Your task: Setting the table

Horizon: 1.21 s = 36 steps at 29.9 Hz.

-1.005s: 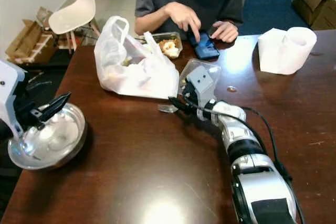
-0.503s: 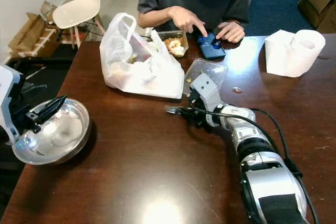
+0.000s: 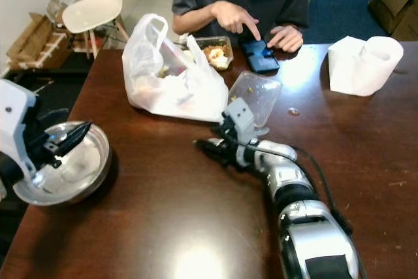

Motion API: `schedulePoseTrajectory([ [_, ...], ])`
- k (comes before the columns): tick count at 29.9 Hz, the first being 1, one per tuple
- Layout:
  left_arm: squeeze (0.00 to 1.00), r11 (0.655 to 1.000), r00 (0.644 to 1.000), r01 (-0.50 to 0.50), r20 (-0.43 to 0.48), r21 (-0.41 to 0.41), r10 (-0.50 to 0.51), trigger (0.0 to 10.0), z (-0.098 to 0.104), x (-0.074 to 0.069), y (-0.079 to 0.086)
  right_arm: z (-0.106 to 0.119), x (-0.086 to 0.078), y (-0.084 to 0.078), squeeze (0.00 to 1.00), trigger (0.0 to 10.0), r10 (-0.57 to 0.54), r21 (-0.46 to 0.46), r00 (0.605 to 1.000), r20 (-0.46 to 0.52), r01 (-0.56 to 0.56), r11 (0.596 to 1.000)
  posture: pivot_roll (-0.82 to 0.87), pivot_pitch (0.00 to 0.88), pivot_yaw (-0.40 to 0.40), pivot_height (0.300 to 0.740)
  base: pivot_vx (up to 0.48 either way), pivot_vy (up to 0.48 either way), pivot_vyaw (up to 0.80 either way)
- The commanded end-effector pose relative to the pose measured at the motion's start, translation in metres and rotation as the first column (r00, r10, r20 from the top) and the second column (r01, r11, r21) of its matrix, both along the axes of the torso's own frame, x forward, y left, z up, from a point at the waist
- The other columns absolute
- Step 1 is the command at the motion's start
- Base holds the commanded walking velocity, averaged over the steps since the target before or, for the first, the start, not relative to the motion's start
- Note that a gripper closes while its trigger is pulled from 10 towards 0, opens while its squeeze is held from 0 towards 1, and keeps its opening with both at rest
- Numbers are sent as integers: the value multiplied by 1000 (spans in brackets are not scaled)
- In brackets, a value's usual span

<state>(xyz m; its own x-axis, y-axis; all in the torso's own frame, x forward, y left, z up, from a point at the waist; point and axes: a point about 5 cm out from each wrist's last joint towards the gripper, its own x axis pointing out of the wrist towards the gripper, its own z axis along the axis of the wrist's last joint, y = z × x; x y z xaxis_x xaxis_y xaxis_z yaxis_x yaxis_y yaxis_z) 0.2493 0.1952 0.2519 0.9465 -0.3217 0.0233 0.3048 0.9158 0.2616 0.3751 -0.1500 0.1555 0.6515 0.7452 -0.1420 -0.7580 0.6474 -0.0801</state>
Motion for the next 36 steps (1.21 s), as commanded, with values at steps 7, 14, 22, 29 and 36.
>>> schedulePoseTrajectory([
  [7, 0, 999, 1000, -10, -7, -35, 9, 10000, -9, 6, -5, -28, -32, 29, 0, 10000, -53, 130, 997, -49, 59, 990, 115, 159, 155, 740, 0, 0, 0],
  [14, 0, 998, 1000, 10, -3, -70, -10, 10000, -15, 13, -16, -26, -66, 44, 0, 10000, -126, 210, 986, -114, 148, 967, 62, 148, 138, 740, 0, 0, 0],
  [22, 0, 996, 1000, 11, 4, -92, -11, 10000, -19, 16, -21, 7, -82, 56, 0, 10000, -129, 283, 987, -97, 151, 947, 37, 137, 125, 740, 0, 0, 0],
  [29, 0, 995, 1000, 10, 11, -97, -9, 10000, -21, 17, -22, 22, -73, 28, 0, 10000, -158, 73, 986, 56, 154, 985, 38, 139, 122, 740, 0, 0, 0],
  [36, 0, 997, 1000, -8, 8, -72, 9, 10000, -18, 14, -14, 7, -48, -2, 0, 10000, -123, -171, 985, 117, 142, 975, 91, 160, 140, 740, 0, 0, 0],
])
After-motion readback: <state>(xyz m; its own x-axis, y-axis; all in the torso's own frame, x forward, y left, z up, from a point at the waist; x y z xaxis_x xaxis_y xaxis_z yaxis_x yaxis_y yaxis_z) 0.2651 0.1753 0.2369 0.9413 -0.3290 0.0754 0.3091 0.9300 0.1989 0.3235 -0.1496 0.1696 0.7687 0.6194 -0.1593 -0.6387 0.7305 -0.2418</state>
